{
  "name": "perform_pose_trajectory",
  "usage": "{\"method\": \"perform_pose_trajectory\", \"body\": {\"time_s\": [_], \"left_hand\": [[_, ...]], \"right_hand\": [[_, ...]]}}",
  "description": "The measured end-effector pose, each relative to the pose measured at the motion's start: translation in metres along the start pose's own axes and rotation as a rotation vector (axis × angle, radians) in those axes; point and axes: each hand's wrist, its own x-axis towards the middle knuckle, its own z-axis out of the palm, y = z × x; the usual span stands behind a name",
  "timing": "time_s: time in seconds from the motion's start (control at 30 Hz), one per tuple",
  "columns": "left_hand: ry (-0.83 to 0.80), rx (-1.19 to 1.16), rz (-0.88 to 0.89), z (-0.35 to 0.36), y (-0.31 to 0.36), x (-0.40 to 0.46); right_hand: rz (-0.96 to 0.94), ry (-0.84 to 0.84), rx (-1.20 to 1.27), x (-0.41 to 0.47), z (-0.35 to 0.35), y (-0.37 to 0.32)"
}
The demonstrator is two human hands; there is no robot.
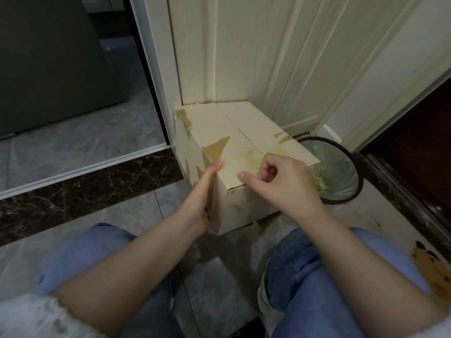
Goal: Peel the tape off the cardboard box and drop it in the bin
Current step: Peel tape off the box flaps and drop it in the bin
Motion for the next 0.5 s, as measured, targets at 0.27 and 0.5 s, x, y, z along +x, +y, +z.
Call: {"method": "perform_pose_trajectory", "body": {"time_s": [0.27, 0.5], "left_hand": [[0.027, -0.007, 0.032, 0.004, -0.007, 0.014], [0.038, -0.005, 0.080, 0.003, -0.009, 0.019]], "right_hand": [[-0.021, -0.055, -0.039, -0.001, 0.003, 0.013], [-0.121, 0.009, -0.229, -0.004, 0.008, 0.012]]}}
